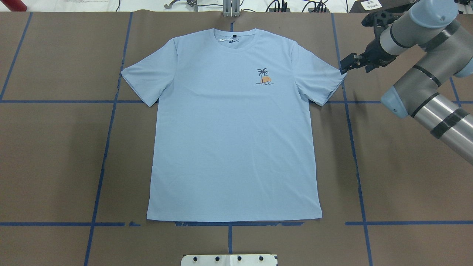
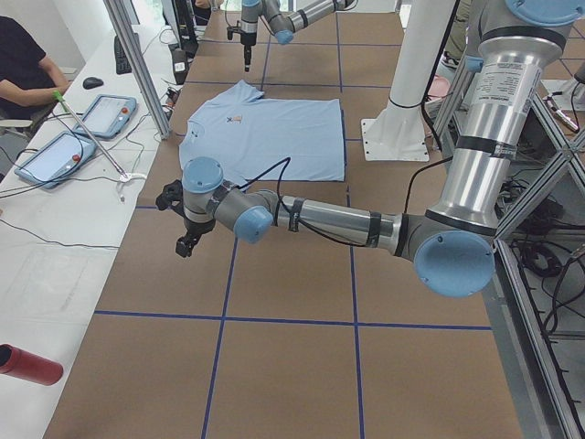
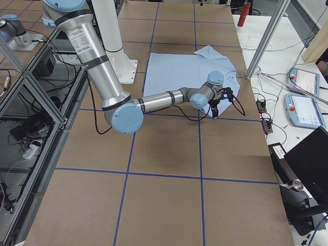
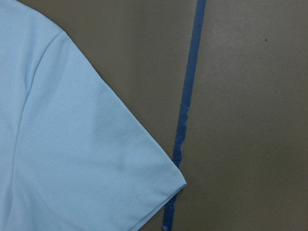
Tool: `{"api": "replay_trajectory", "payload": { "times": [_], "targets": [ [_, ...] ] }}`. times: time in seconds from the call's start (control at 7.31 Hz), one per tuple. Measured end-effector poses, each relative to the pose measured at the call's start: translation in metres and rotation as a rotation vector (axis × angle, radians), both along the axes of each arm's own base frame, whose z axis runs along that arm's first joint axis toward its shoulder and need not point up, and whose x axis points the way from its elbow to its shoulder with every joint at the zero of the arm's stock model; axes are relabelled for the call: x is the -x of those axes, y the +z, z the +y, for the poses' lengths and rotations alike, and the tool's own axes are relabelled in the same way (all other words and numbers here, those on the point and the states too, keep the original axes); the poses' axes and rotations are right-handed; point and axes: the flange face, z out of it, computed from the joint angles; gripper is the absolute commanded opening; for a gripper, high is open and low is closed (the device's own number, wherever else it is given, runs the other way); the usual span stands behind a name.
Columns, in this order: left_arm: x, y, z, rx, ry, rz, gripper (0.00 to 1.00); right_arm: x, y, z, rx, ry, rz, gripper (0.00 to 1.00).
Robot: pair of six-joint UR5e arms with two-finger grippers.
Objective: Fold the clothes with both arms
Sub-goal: 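Move the right gripper to the sleeve nearest it and grasp it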
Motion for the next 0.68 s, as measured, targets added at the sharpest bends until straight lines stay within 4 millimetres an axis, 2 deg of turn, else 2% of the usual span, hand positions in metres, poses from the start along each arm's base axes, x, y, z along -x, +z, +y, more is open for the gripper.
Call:
{"api": "replay_trajectory", "payload": {
  "times": [0.27, 0.68],
  "targets": [
    [-0.003, -0.003, 0.0, -0.006, 0.004, 0.0, 1.0, 0.015, 0.001, 0.006, -0.01, 0.002, 0.014, 1.0],
    [-0.003, -0.005, 0.0, -0.007, 0.005, 0.003, 1.0, 0.024, 0.006, 0.008, -0.027, 0.011, 0.043, 1.0]
  ]
}}
